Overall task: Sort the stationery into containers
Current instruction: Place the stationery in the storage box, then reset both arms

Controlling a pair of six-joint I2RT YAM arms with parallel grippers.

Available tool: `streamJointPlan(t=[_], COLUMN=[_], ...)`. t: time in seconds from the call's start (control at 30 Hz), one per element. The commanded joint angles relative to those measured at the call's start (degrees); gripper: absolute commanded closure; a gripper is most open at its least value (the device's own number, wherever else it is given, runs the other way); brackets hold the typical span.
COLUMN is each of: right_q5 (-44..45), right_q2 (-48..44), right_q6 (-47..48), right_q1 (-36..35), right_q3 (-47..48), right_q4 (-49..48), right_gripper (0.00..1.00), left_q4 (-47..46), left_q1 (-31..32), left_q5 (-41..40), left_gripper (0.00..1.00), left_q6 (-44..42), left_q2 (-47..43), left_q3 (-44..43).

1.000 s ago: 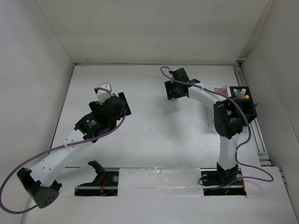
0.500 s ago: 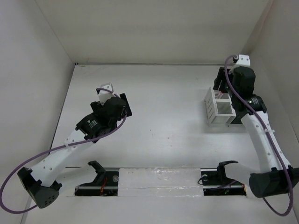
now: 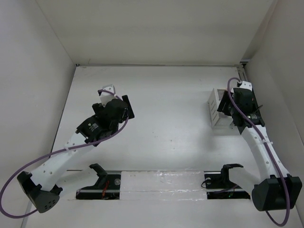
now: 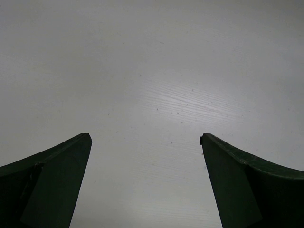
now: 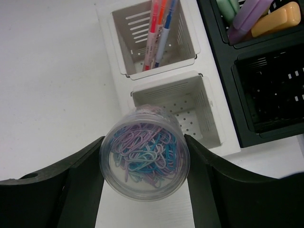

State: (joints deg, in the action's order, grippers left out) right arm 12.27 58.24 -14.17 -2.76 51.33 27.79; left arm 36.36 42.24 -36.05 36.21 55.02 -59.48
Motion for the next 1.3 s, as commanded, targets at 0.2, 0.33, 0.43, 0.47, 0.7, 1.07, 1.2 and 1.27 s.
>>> streamJointPlan(t=[0.2, 0.33, 0.43, 0.47, 0.7, 1.07, 1.2, 1.27], right_q5=[4.3, 2.2, 1.6, 1.6, -0.2, -3.5, -3.5, -3.5], right_q2=[1.3, 1.8, 2.3, 3.0, 4.2, 3.5, 1.2, 0.7], right_q6=[-1.9, -1.9, -1.4, -1.4, -1.4, -1.4, -1.4, -1.4], right_q1=[2.9, 5.3, 6.5, 6.5, 6.5, 6.5, 6.5, 5.8], right_q3=[-0.7, -0.7, -0.7, -0.7, -0.7, -0.2, 0.3, 2.0], right_q4=[-5.7, -6.3, -6.9, -6.9, -7.4, -7.4, -7.4, -6.6], right_gripper=[1.00, 1.00, 1.00, 1.00, 0.97, 0.00, 0.00, 0.00], left_q4=[-0.9, -0.9, -0.9, -0.9, -0.9, -0.9, -0.9, -0.9], left_q1=[-0.4, -0.4, -0.4, -0.4, -0.4, -0.4, -0.4, -0.4], left_q5=[-0.2, -0.2, -0.2, -0.2, -0.2, -0.2, -0.2, -0.2], left_gripper=[0.00, 0.00, 0.00, 0.00, 0.00, 0.00, 0.00, 0.00], left_q6=[-0.7, -0.7, -0.7, -0.7, -0.7, -0.7, -0.7, -0.7], left_q2=[-1.4, -1.4, -1.4, -1.9, -2.5, -2.5, -2.5, -2.5], left_q3=[0.7, 0.7, 0.7, 0.7, 1.2, 1.2, 1.2, 1.2])
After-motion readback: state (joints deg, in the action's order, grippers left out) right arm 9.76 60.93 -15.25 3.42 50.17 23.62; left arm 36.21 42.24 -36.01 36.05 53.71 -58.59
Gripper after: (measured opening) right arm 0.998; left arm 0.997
